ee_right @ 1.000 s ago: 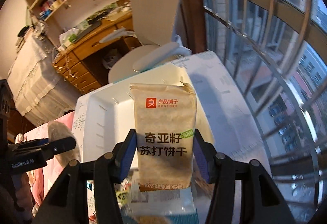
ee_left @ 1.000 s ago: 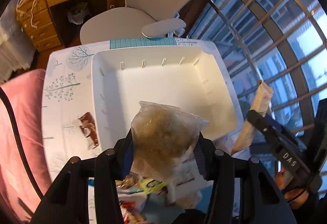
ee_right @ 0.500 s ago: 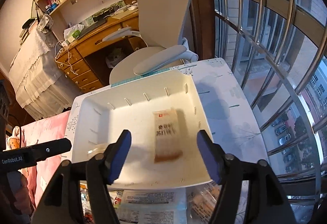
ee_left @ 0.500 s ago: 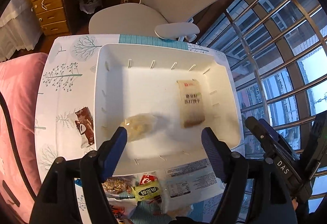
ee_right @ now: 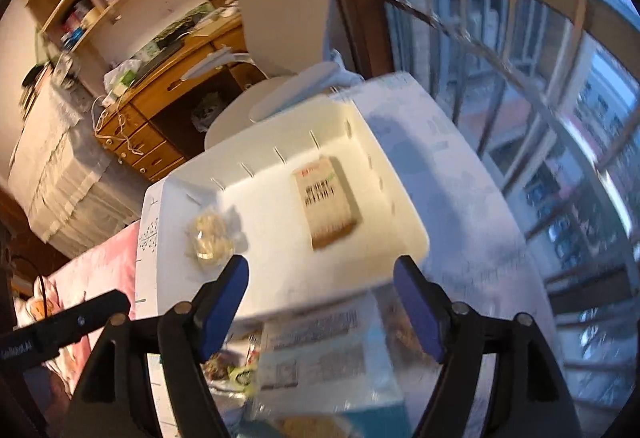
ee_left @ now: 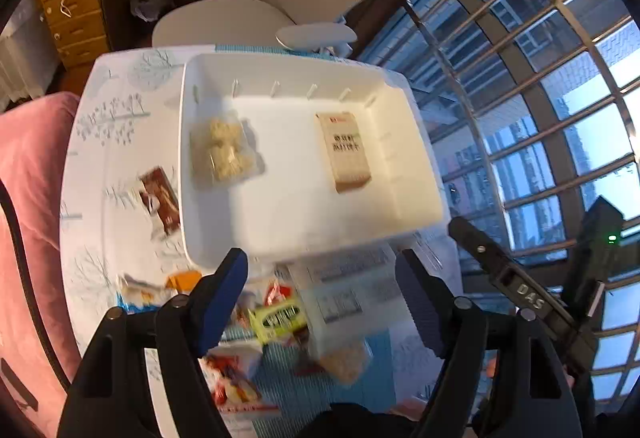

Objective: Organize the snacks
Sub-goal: 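Carry both snacks into the white tray and open both tools, then grasp a clear pastry bag with the left tool while the right tool grasps the clear printed bag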

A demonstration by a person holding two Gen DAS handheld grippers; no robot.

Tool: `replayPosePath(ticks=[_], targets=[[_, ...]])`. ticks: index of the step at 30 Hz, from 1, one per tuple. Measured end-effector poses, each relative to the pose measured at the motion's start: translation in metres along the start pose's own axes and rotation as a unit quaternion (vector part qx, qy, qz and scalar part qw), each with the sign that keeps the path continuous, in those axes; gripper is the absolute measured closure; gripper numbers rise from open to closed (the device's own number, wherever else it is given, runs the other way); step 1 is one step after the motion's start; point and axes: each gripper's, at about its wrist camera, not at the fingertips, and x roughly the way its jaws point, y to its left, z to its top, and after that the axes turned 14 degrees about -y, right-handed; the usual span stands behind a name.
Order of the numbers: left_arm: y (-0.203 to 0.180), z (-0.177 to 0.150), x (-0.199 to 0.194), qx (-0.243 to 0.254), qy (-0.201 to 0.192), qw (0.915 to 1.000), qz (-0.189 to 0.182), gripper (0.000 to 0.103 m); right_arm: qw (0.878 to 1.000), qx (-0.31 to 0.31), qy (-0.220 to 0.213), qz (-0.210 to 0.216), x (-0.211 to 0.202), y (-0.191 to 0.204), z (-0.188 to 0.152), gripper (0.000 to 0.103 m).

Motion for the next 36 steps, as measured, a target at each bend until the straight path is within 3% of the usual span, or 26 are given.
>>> replayPosePath(ticks=[8, 15, 21, 25, 36], targets=[[0.01, -0.036, -0.016, -0.009, 0.02, 0.9997, -0.011, 0.026, 0.999, 0.024, 0.028, -0.02, -0.023, -0.016, -0.04, 0.028], [0.014, -0.066, -0.014, -0.046, 0.055, 0.9969, -0.031, 0.026, 0.998, -0.006, 0.062, -0.033, -0.035, -0.029, -0.075, 0.028], [0.005, -0.085, -0.013, -0.048, 0.067, 0.9966, -0.004, 0.026, 0.996, -0.027, 0.081, -0.036, -0.036, -0.048, -0.091, 0.028], [-0.001, -0.097, -0.007, -0.064, 0.073, 0.9947, 0.035, 0.026, 0.994, -0.068, 0.08, -0.032, -0.033, -0.058, -0.092, 0.028], [-0.026, -0.133, 0.016, -0.131, 0.077, 0.9822, 0.111, 0.026, 0.977, -0.197, 0.064, 0.054, -0.03, -0.073, -0.082, 0.028]])
